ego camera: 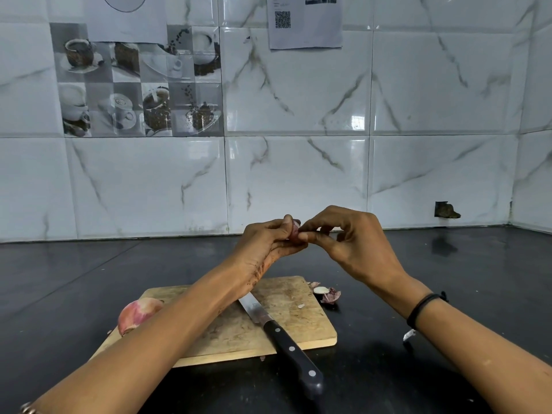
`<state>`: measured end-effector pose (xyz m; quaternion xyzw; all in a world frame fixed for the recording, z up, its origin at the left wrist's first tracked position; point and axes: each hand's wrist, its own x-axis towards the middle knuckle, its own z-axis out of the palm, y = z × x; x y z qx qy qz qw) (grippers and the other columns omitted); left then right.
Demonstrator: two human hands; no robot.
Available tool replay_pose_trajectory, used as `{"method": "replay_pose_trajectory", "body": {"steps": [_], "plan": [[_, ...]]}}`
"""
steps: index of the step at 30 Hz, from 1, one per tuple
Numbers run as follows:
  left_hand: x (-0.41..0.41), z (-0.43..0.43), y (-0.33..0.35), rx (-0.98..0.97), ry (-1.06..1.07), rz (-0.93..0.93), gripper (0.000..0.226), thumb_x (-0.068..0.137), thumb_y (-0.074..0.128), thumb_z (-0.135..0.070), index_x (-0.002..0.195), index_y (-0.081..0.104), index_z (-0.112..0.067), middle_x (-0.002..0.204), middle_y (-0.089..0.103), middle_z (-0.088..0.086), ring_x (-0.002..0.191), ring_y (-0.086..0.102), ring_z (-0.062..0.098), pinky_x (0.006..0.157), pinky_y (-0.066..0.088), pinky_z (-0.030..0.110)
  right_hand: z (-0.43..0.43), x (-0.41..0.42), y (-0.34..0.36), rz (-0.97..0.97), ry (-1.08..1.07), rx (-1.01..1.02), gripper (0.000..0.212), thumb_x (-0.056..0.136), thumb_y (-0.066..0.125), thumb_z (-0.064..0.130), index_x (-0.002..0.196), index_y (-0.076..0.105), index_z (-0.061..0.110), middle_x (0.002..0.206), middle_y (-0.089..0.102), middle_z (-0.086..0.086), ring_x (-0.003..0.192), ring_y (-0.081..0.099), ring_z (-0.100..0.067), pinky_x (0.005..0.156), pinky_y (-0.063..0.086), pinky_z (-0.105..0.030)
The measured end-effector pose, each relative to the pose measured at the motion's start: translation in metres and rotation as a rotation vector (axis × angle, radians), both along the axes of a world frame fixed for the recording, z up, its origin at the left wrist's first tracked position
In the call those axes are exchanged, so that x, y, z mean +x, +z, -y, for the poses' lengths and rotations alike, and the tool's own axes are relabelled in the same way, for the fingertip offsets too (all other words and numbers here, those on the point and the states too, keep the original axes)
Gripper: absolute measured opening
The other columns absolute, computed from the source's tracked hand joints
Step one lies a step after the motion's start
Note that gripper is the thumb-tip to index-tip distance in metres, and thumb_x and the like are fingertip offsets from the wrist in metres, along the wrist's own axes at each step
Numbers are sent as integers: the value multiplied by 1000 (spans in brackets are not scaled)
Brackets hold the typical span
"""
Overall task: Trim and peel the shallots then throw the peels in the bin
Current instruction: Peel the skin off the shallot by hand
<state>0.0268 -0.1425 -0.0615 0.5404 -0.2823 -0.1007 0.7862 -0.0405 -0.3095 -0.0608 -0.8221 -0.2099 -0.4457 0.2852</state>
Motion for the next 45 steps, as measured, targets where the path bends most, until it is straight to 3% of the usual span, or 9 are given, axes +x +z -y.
{"method": "replay_pose_trajectory", "body": {"steps": [4,9,14,20,24,28,34,38,45], "plan": [[-2,0,-1,44,33,-24,23,99,59,-12,89,68,7,94,70,22,97,73,32,85,60,37,0,5,-2,-12,-84,-122,6,93,73,23,98,74,20,87,63,15,82,59,-2,66,40,-9],[-1,-1,0,12,29,-65,33,103,54,-18,79,68,1,81,71,13,91,73,25,94,56,39,1,9,-6,-97,-92,-194,14,96,67,32,103,72,21,92,63,13,84,60,-7,71,51,-28],[-2,-5,1,65,39,-19,40,103,51,-33,79,67,-4,82,72,9,88,73,25,85,59,37,5,6,-4,-210,-58,-203,16,96,66,38,104,72,25,96,66,15,89,61,-4,77,52,-26],[-1,-4,0,119,93,-99,48,102,45,-47,110,68,-6,96,77,13,84,75,21,74,59,33,12,6,-3,-307,-88,-252,17,95,66,41,101,69,26,96,66,13,87,62,-6,80,56,-39],[0,-6,4,58,97,-165,54,101,48,-46,124,62,2,85,76,13,65,71,16,65,59,30,13,5,-3,-295,-89,-229,11,95,66,40,99,67,29,97,65,16,89,61,-4,80,55,-36],[-3,-3,0,40,21,-198,43,98,58,-40,110,64,1,73,73,12,68,71,20,68,61,32,13,3,0,-289,-106,-210,7,91,70,35,95,68,30,94,67,18,87,62,-2,78,55,-35],[-13,7,-2,57,-46,-212,45,96,63,-33,114,62,8,90,72,23,75,74,26,73,63,35,23,2,1,-428,-185,-285,9,94,67,38,95,69,30,76,71,15,70,64,3,74,58,-38],[-15,12,-4,85,-51,-215,47,97,61,-34,117,62,9,91,72,23,74,73,26,76,63,35,26,0,2,-439,-235,-288,18,94,65,46,91,72,30,78,67,18,78,66,-4,75,57,-37],[-16,11,-1,69,-65,-233,52,94,64,-36,122,60,8,107,67,28,80,72,26,73,63,35,20,-13,5,-260,-163,-28,10,96,65,34,104,70,32,96,70,19,76,66,-6,72,52,-24]]}}
